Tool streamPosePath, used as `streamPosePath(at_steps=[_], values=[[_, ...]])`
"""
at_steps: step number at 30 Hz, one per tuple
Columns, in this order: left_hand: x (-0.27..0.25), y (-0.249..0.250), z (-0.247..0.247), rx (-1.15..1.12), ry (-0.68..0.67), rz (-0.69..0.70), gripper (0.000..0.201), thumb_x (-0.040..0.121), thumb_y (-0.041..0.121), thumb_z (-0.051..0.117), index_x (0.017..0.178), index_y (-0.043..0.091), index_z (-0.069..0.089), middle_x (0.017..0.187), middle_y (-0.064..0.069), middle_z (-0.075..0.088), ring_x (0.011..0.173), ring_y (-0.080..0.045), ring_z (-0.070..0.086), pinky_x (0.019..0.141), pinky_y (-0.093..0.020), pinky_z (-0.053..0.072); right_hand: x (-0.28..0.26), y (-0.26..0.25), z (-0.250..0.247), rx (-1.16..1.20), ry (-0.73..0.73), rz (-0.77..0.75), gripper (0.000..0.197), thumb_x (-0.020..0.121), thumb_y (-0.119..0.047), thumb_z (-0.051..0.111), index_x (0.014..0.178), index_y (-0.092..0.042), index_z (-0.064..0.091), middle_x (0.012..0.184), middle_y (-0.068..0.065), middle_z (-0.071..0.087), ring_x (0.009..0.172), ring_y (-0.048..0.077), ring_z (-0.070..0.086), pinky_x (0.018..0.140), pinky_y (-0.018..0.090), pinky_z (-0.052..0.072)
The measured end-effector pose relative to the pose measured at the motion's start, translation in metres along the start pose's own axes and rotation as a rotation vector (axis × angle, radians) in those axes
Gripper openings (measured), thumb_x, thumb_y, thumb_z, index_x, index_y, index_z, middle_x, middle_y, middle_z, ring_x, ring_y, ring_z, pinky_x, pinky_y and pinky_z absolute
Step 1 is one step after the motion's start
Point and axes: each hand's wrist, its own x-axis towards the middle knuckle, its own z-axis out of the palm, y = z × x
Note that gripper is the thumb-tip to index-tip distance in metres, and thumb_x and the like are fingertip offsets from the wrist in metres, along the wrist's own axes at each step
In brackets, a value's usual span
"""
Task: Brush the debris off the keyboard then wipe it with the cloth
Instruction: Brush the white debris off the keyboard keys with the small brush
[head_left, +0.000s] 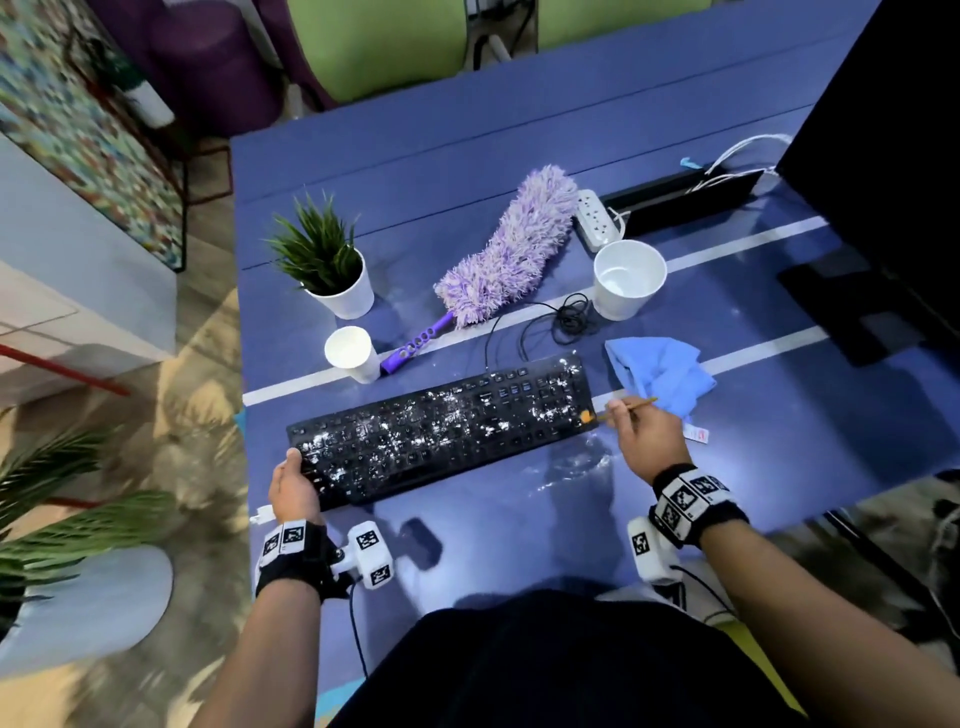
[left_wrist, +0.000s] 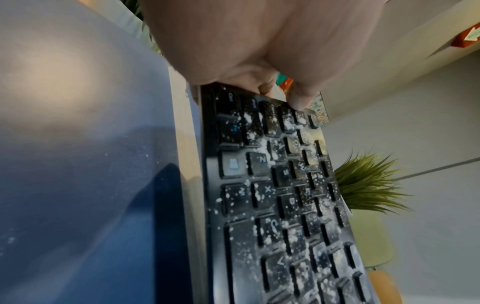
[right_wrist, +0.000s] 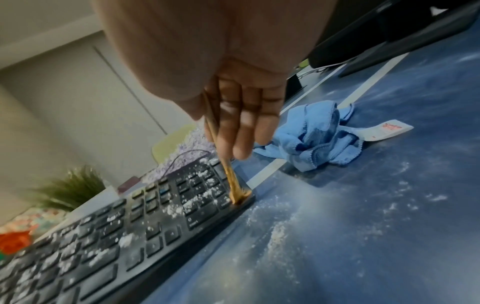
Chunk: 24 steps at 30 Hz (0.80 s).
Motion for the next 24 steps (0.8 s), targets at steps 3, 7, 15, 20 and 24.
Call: streamPosePath(at_steps=[3,7,15,20,24], values=[[0.018,-0.016,0.001,-0.072,-0.012,-0.043,0.069,0.08,0.068,0.048,0.114,0.01,0.064,0.13,-0.02,0.06,0.123,-0.034,0.055,0.105,-0.044,0.041,0.007,0.004,-0.003,-0.012,-0.07,0.008,0.04,0.097,-0.042,0.039,0.083,-0.018,0.068,0.082,0.006,0.073,0.083,0.027,0.068,0.076,0.033,0.052],[0.045,-0.049,0.004,-0.125,-0.017,-0.088,0.076,0.076,0.065,0.051,0.128,0.009,0.06,0.131,-0.015,0.06,0.113,-0.022,0.057,0.109,-0.045,0.04,0.016,0.007,-0.01,-0.038,-0.162,-0.06,0.04,0.098,-0.04,0.042,0.094,-0.014,0.071,0.086,0.011,0.073,0.086,0.029,0.067,0.078,0.033,0.051],[-0.003,-0.026,0.006,-0.235,0.175,-0.181,0.074,0.07,0.059,0.059,0.118,0.003,0.067,0.115,-0.018,0.066,0.102,-0.03,0.061,0.076,-0.047,0.051,0.032,0.014,-0.019,-0.077,-0.228,-0.05,0.036,0.1,-0.03,0.046,0.087,-0.007,0.07,0.085,0.015,0.073,0.087,0.033,0.067,0.076,0.034,0.048],[-0.018,-0.022,0.007,-0.319,0.144,-0.197,0.022,0.098,0.031,0.052,0.109,0.018,0.065,0.111,-0.012,0.063,0.094,-0.02,0.049,0.068,-0.036,0.046,0.033,0.013,-0.014,-0.101,-0.225,-0.024,0.036,0.099,-0.035,0.044,0.09,-0.011,0.07,0.085,0.013,0.073,0.088,0.033,0.067,0.078,0.034,0.05],[-0.008,-0.03,0.009,-0.447,0.059,-0.247,0.042,0.097,0.029,0.048,0.063,0.021,0.071,0.068,0.008,0.066,0.074,-0.015,0.063,0.064,-0.028,0.046,0.021,0.008,-0.009,-0.022,-0.097,-0.024,0.031,0.1,-0.032,0.047,0.094,-0.013,0.07,0.083,0.008,0.074,0.083,0.027,0.068,0.078,0.034,0.051]])
